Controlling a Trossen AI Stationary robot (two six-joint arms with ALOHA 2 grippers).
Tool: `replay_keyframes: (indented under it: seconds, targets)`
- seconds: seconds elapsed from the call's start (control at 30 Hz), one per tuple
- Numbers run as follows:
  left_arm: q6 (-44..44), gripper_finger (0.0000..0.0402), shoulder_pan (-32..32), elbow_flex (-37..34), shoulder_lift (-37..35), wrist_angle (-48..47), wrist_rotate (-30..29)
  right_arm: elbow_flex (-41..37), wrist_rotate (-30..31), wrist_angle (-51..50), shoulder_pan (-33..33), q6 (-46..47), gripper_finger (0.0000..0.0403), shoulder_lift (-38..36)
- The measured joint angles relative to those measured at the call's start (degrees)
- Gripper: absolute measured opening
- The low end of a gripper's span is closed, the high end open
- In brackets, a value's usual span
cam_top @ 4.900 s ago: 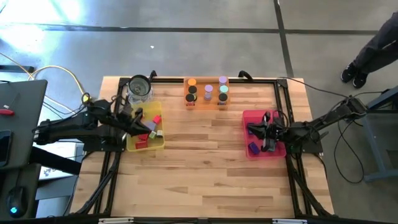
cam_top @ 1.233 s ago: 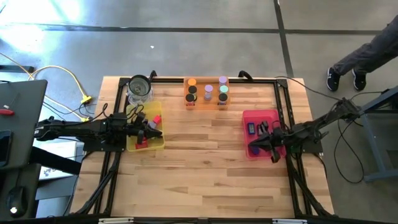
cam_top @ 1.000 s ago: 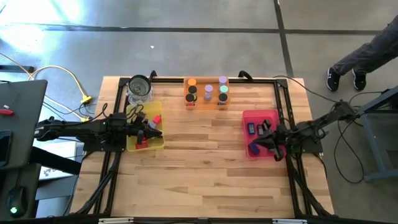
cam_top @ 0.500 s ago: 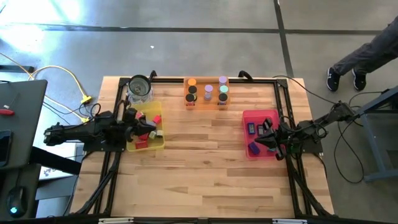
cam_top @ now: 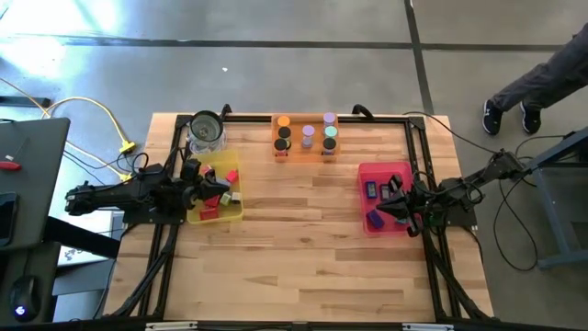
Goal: Pick & Place Office items
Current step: Return to Home Position
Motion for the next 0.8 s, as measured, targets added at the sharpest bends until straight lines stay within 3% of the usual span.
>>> replay_keyframes:
  seconds: [0.13,0.23,0.4,0.67,0.8]
  targets:
    - [0.91,0.0001,0.00,0.00,0.02,-0.40,0.78,0.00,0.00,0.02,0.01,0.00,0.0002,0.00]
    - [6.84,0.0001,0.07,0.00,0.26,-1.79,4.69,0.00,-0.01,0.02,0.02,0.00,0.0002,0.00]
    - [6.33,0.0001,0.01,0.00,0.47,-1.73,6.99,0.00,0.00,0.00,0.00,0.00,0.0002,0.00]
    - [39.74,0.0001,0.07,0.00,0.57,-3.63,8.98,0.00,0.00,0.00,0.02,0.00,0.0002,0.00]
    - [45.23,0.0001,0.07,0.00,0.57,-3.50,8.99,0.00,-0.01,0.00,0.02,0.00,0.0002,0.00]
